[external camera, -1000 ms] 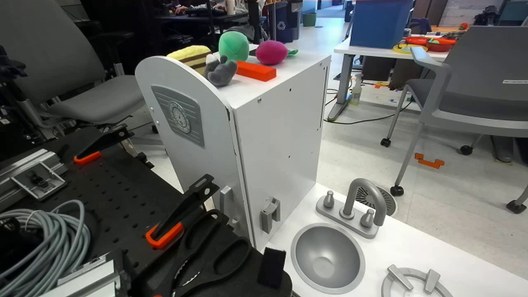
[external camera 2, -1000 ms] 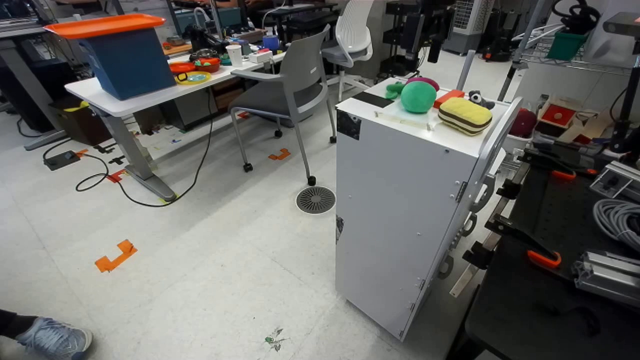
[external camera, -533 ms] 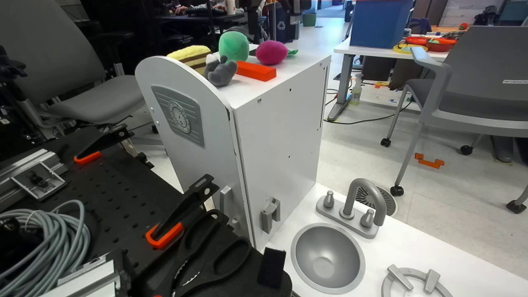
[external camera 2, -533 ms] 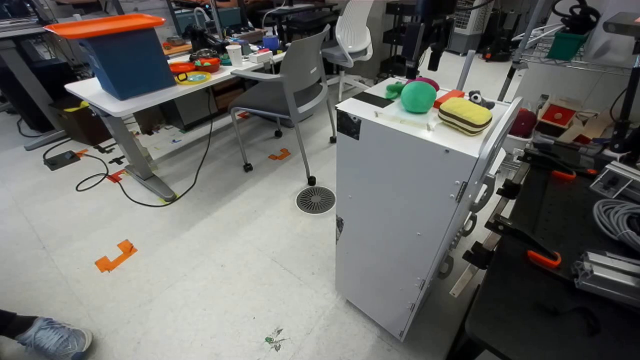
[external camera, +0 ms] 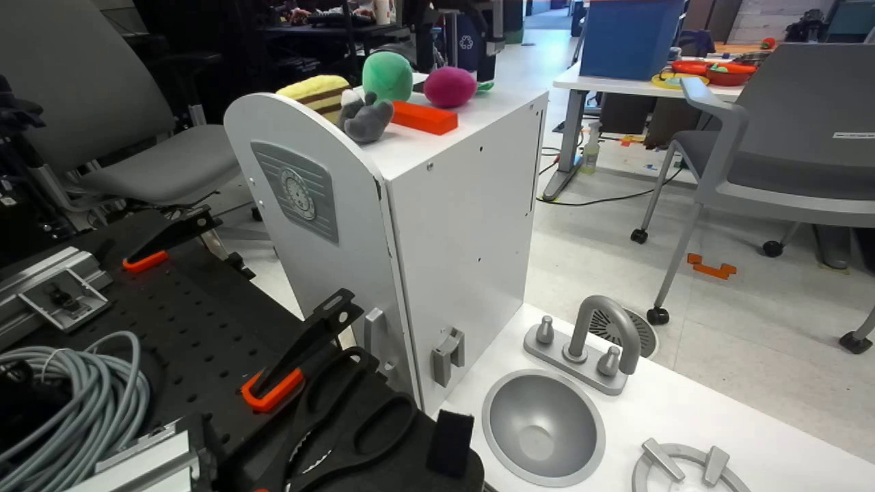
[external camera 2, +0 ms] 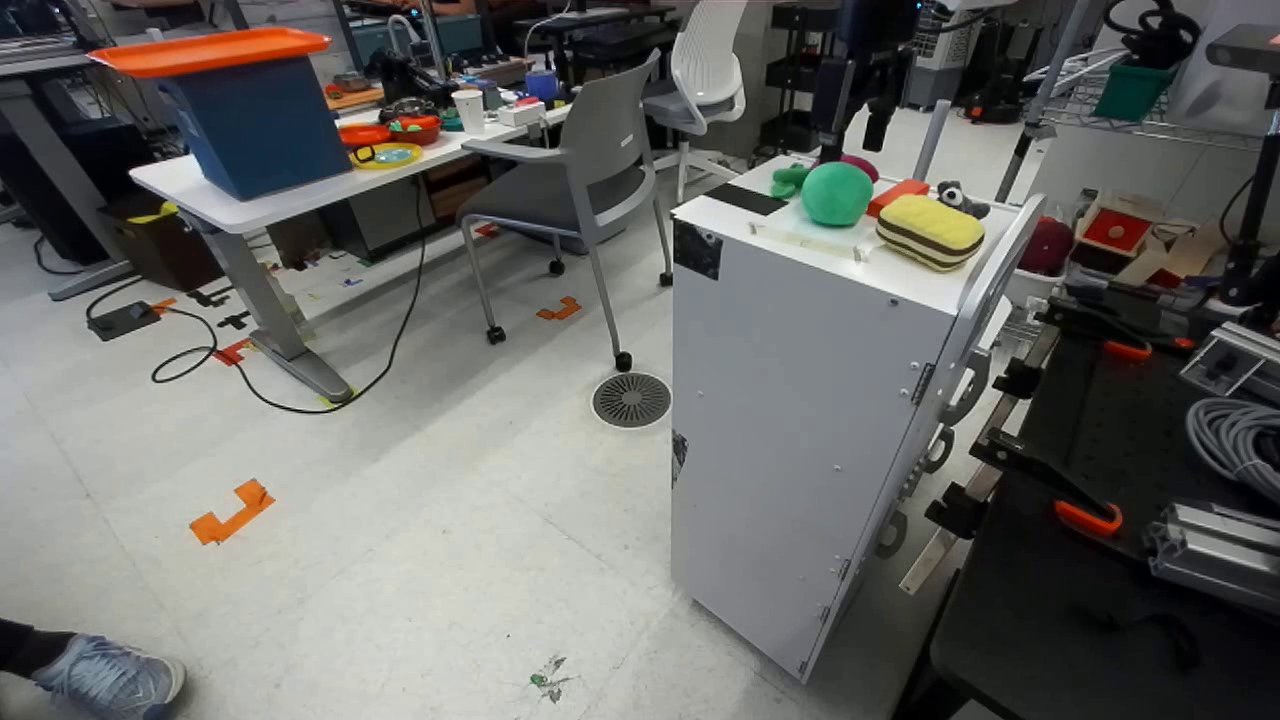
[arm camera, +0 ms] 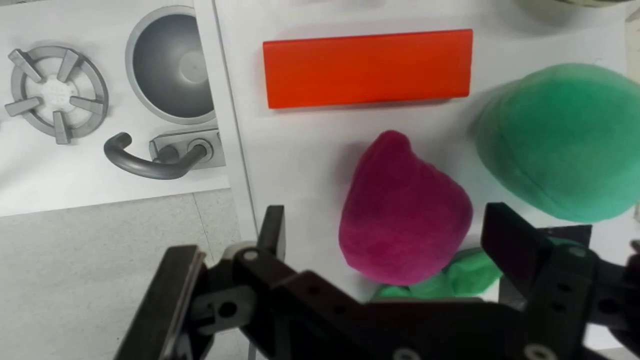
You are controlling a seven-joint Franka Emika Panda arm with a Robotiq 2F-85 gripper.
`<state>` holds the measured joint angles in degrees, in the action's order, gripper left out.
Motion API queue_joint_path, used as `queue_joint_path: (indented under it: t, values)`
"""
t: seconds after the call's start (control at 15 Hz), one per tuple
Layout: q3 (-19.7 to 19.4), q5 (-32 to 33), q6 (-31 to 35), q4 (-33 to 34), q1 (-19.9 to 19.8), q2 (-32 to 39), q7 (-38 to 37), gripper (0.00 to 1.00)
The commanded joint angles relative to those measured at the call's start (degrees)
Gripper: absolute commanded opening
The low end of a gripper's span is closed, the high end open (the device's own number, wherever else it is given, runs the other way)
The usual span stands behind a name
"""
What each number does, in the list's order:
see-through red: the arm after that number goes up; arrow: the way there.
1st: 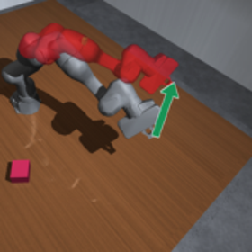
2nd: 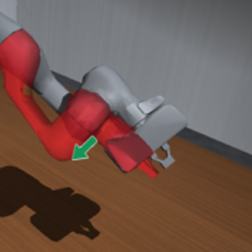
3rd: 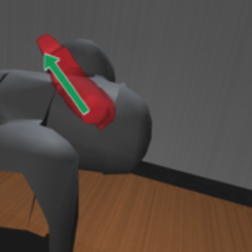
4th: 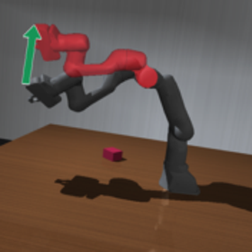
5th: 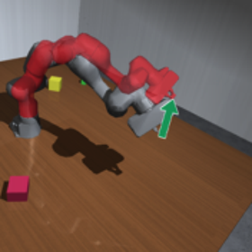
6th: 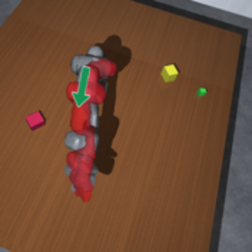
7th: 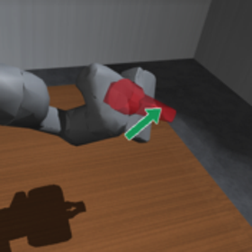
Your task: Put the beetroot plushy in the sink
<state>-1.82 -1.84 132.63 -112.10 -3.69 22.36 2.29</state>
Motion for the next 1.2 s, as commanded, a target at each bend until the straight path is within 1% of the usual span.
queue_joint_path:
  t: [0.0,0.4,1.13]
  values:
    - [0.51,-0.46,-0.87,1.41,-0.09,0.75,0.96,1.0]
    - [0.59,0.28,-1.66,3.27,0.71,2.1,0.05,1.0]
    - [-0.15,1.15,-2.69,8.72,1.01,7.35,-1.28,1.0]
